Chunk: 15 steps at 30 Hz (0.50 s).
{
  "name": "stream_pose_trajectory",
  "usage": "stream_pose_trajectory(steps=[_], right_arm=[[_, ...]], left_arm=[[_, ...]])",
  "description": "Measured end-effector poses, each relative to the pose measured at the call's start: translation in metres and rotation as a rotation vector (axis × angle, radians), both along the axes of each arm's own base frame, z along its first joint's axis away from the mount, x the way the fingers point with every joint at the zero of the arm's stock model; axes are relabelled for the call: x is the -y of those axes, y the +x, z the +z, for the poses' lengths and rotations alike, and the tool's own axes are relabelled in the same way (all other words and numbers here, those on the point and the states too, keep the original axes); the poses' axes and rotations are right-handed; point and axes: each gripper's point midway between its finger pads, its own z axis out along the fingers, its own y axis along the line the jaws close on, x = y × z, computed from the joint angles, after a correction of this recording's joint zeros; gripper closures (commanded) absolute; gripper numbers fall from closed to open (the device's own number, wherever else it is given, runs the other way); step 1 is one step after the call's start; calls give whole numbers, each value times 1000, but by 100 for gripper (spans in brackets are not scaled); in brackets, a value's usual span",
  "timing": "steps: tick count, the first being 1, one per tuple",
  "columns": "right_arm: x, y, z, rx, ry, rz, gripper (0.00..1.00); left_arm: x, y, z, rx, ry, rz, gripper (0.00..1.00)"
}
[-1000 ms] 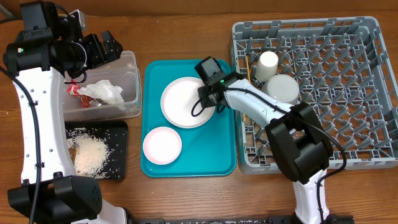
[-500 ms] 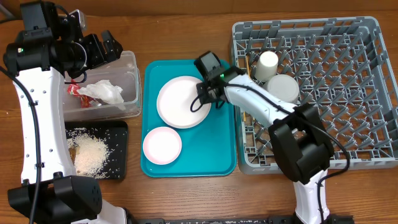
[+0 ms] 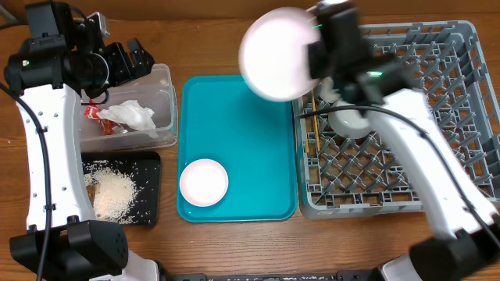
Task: Sort waste into correct bins and load items into the dishwasher
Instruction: 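Lift the white plate with right gripper toward the rack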
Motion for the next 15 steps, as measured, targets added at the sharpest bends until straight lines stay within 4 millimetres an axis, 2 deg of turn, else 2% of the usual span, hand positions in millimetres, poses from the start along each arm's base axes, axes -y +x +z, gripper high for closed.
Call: stream_pose_trajectory(steps=[1, 2, 3, 6, 9, 12, 15], right_arm=[[19, 1, 9, 24, -15, -49, 96], [29, 2, 13, 35, -22, -75, 96], [58, 3, 21, 58, -52, -156, 96], [117, 2, 22, 53, -138, -312, 96], [163, -1, 21, 39, -236, -446, 96], [196, -5, 23, 37, -347, -570, 96], [212, -7, 22, 33, -440, -652, 96]], left_arm=[[0, 0, 0, 0, 0, 0, 0], [0, 0, 0, 0, 0, 0, 0], [0, 0, 0, 0, 0, 0, 0], [0, 0, 0, 0, 0, 0, 0], [0, 0, 0, 0, 0, 0, 0], [0, 0, 0, 0, 0, 0, 0], [0, 0, 0, 0, 0, 0, 0]])
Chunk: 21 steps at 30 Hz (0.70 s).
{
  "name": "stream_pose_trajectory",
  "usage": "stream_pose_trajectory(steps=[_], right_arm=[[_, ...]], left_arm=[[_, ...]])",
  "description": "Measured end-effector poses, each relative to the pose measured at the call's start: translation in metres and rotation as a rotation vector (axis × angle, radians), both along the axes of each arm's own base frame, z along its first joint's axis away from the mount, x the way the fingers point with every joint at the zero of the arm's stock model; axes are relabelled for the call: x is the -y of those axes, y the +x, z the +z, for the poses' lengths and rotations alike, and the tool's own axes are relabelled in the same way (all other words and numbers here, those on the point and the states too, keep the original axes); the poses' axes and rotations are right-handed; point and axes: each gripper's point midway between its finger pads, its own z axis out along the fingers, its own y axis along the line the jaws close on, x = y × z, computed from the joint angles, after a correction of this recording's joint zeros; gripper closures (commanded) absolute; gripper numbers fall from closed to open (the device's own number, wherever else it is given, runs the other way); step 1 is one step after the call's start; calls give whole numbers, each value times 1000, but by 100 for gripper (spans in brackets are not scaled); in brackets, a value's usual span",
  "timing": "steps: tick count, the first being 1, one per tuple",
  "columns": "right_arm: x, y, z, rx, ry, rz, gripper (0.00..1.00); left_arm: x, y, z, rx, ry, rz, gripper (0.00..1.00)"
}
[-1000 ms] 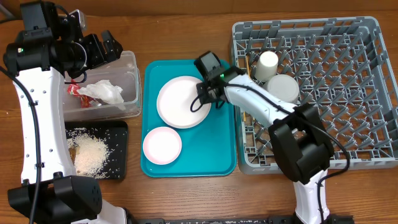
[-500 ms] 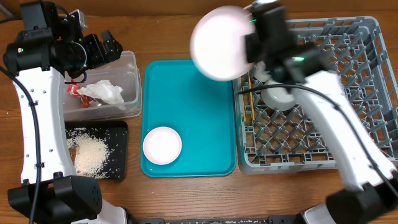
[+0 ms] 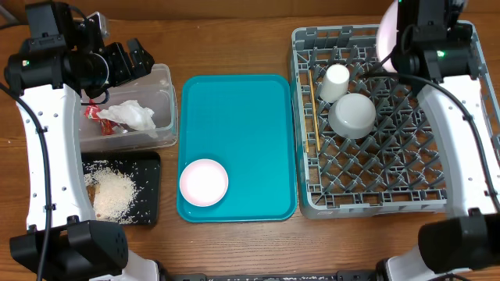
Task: Sort waste into correct bins and load items into the dishwasher
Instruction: 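Lift the white plate with right gripper toward the rack, then stand the plate upright at the back of the rack and release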
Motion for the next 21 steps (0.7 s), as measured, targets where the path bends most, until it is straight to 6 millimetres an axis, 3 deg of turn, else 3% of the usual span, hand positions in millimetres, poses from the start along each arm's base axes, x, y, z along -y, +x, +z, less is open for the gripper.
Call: stream_pose_trajectory(steps=[8, 21], right_arm=[[7, 8, -32, -129, -106, -55, 96], [-46, 31, -84, -266, -163, 53, 96]], left_arm=[[0, 0, 0, 1, 0, 0, 0], [0, 0, 0, 0, 0, 0, 0]])
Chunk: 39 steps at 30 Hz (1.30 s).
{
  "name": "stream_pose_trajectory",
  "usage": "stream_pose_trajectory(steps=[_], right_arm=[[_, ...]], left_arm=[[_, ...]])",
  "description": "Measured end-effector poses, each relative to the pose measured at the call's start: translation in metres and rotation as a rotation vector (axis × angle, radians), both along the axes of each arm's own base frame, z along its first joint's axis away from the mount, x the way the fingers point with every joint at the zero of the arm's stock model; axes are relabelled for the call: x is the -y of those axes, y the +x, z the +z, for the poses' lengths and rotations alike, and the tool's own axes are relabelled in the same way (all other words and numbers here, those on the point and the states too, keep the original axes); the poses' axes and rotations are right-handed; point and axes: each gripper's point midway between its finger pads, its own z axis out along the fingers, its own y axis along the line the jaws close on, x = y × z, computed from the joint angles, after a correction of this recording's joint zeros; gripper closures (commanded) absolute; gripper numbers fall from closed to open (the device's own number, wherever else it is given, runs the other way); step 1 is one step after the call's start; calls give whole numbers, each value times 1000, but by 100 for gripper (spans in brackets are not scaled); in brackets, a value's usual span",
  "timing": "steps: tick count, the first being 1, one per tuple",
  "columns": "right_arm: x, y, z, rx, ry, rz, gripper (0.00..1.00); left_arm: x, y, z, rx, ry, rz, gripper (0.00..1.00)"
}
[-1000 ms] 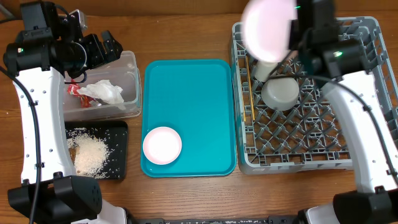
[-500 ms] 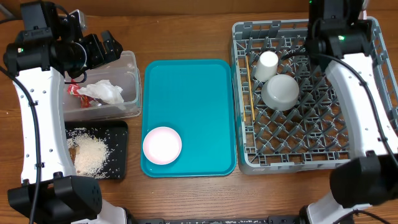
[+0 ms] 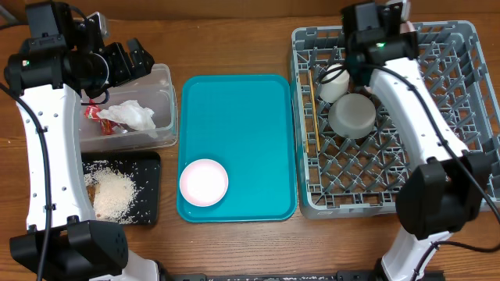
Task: Sort waste into correct bins and load items into the dishwasher
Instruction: 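Stand the plate upright at the back of the rack and release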
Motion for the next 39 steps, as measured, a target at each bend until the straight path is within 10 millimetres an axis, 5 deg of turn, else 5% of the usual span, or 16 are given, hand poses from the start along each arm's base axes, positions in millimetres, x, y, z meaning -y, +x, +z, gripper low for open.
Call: stream_pose_trajectory(steps=[27, 34, 39], right_arm=[[-20, 17, -15, 12, 50, 61, 95], [-28, 18, -23, -11, 95, 92, 79], [-31, 19, -25, -9, 112, 99, 47]], left_arm=[[0, 0, 0, 0, 0, 0, 0], [0, 0, 0, 1, 0, -1, 0], [0, 0, 0, 0, 0, 0, 0]])
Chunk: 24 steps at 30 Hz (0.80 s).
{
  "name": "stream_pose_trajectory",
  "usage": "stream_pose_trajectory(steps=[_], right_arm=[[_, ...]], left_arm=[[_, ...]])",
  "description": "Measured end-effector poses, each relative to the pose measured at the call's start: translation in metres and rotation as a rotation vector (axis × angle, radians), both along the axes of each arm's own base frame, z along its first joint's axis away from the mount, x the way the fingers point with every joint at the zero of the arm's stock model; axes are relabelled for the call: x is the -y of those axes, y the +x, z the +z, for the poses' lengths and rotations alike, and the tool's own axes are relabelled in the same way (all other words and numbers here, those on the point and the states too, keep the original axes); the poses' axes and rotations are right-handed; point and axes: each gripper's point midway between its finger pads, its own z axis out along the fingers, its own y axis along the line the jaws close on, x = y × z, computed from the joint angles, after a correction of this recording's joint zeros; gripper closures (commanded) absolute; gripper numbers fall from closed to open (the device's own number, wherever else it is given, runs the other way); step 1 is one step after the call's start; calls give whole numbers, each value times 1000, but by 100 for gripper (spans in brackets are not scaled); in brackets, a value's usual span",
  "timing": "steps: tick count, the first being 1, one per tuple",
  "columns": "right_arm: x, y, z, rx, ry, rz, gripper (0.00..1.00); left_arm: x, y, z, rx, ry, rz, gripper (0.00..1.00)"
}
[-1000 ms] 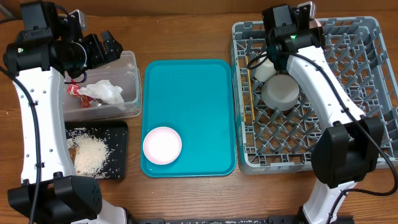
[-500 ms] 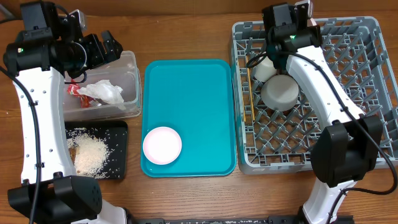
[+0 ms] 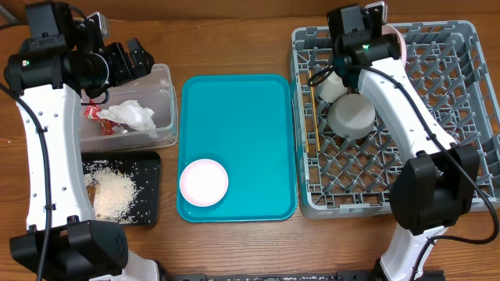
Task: Sort waste into correct bins and load items into the dishwasher
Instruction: 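Stand the plate upright at the back of the rack and release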
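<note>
A pink plate (image 3: 395, 43) stands on edge at the back of the grey dish rack (image 3: 461, 117). My right gripper (image 3: 380, 19) is at its upper rim and looks shut on it, with the fingers mostly hidden under the wrist. A white cup (image 3: 336, 82), a white bowl (image 3: 351, 115) and a wooden stick (image 3: 310, 109) lie in the rack. A small pink plate (image 3: 203, 182) sits on the teal tray (image 3: 242, 117). My left gripper (image 3: 134, 56) hangs open over the clear bin (image 3: 160, 101).
The clear bin holds crumpled white paper (image 3: 129, 115) and a red wrapper (image 3: 92, 111). A black tray (image 3: 148, 168) with rice (image 3: 116, 191) lies at the front left. The rack fills the right side of the table.
My right wrist has shifted a little to the left at the rack's back. The pink plate now shows as an upright arc lower in the rack. The left arm has not moved.
My right gripper first held the large pink plate high between tray and rack. It then held the plate on edge over the rack's far right corner. After that the wrist had turned at the rack's back, and now the plate stands upright there.
</note>
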Motion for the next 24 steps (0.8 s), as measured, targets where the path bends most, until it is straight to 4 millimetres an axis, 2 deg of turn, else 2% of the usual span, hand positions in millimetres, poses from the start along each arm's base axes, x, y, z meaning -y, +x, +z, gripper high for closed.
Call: stream_pose_trajectory(steps=[2, 3, 9, 13, 15, 19, 21, 24], right_arm=[[0, 0, 0, 0, 0, 2, 37], [0, 1, 0, 1, -2, 2, 35], [4, -2, 7, 14, -49, -22, 34], [-11, -9, 3, -24, -54, 2, 35], [-28, -16, -6, -57, -18, 35, 35], [-83, -31, -35, -148, 156, 147, 36], [-118, -41, -51, -212, 277, 224, 41], [-171, -59, -68, -298, 461, 334, 41]], left_arm=[[0, 0, 0, 0, 0, -1, 0], [0, 0, 0, 0, 0, 0, 0], [0, 0, 0, 0, 0, 0, 0], [0, 0, 0, 1, 0, 0, 0], [0, 0, 0, 0, 0, -1, 0], [0, 0, 0, 0, 0, 0, 0], [0, 0, 0, 0, 0, 0, 0], [0, 0, 0, 1, 0, -1, 0]])
